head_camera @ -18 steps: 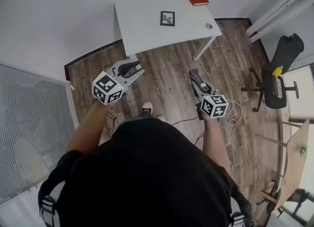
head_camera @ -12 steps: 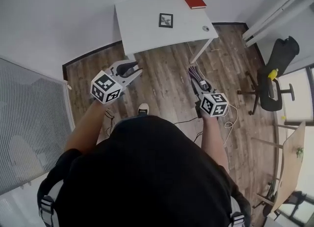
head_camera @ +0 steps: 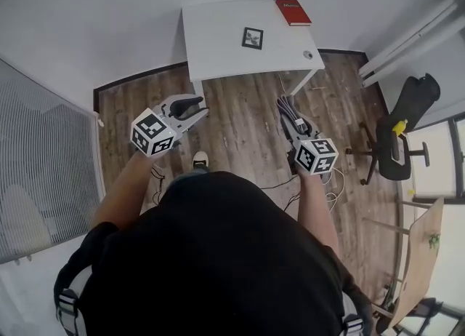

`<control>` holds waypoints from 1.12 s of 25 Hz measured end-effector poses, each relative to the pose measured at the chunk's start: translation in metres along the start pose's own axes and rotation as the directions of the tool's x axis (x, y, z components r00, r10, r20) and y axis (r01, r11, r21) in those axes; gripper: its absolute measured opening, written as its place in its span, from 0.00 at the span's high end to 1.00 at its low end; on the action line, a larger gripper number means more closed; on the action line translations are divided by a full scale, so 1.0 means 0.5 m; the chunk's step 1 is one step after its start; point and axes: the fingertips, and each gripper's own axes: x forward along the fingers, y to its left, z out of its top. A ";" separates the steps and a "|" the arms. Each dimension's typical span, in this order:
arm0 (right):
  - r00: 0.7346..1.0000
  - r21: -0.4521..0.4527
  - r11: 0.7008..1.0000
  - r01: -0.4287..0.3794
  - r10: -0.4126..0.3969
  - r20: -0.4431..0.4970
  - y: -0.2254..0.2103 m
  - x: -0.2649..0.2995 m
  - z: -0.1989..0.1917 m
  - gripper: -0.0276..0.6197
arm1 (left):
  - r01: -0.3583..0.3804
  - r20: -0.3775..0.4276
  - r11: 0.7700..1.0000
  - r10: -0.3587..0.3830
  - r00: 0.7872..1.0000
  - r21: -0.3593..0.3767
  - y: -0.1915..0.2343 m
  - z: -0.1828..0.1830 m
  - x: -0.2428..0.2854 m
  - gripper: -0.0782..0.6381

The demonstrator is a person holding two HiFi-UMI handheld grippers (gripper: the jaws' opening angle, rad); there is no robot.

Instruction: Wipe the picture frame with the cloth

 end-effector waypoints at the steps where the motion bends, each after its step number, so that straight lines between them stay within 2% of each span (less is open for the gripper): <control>1: 1.000 0.003 1.000 0.002 -0.002 0.001 -0.001 0.003 0.000 0.79 | -0.007 -0.002 1.000 0.007 1.000 -0.001 0.004 -0.003 -0.004 0.71; 7: 1.000 0.023 1.000 -0.002 0.002 0.004 -0.017 0.031 0.009 0.80 | -0.030 -0.005 0.999 0.029 1.000 -0.029 0.038 -0.010 -0.004 0.71; 19: 0.999 0.072 0.996 0.052 -0.051 -0.011 -0.055 0.129 0.030 0.80 | 0.012 -0.007 0.998 -0.013 1.000 -0.067 0.163 -0.026 0.043 0.71; 28: 0.995 0.093 0.991 0.098 -0.098 -0.010 -0.087 0.211 0.065 0.80 | 0.063 -0.005 0.996 -0.064 0.998 -0.061 0.278 -0.006 0.098 0.72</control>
